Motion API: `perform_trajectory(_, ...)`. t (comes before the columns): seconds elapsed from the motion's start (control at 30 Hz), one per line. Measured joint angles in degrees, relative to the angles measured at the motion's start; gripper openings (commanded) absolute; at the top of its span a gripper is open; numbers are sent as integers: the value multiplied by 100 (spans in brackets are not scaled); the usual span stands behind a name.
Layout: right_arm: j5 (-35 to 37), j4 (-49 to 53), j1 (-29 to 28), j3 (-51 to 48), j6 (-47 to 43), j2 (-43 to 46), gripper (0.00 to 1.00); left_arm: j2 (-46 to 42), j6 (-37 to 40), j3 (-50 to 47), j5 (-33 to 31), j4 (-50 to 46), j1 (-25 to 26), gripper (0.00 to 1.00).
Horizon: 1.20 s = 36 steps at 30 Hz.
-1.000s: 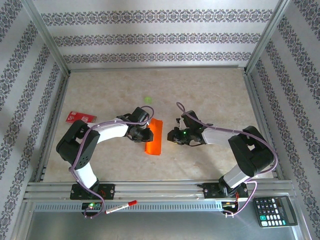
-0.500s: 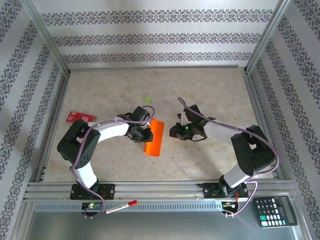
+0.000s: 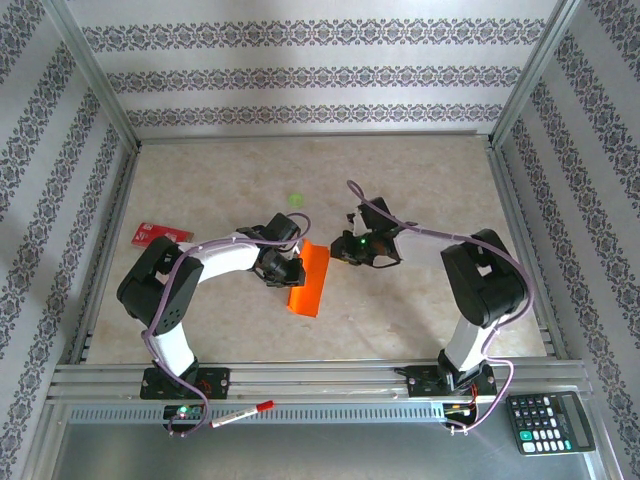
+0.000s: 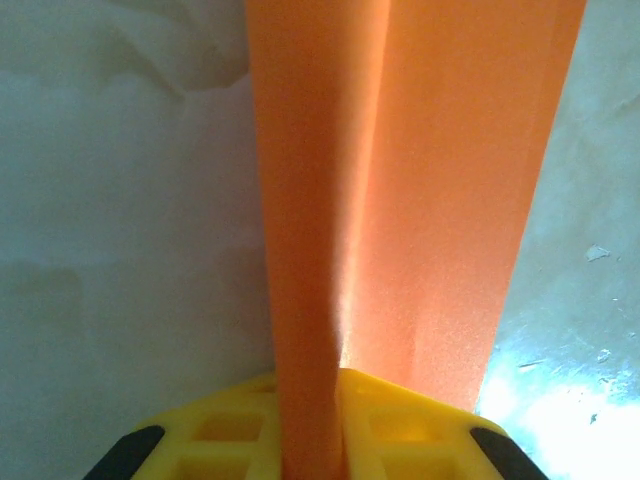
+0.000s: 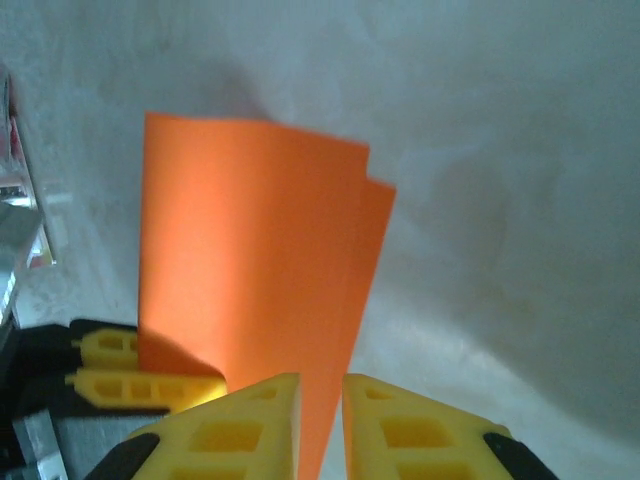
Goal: Fold a paper plane with a square sheet of paper (pick it up from the middle)
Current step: Hold the square sheet of paper at the center of the table.
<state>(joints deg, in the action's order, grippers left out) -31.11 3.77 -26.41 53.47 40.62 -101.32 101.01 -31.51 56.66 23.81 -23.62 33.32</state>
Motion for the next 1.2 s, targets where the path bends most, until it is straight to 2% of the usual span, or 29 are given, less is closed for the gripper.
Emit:
perform_trajectory(0.33, 66, -166, -9, 321, 107, -610, 17, 2, 33, 4, 7, -2, 0, 18)
perform_trajectory(1.2, 146, 118, -9, 566, 101, -833, 17, 142, 387, 236, 55, -302, 0, 25)
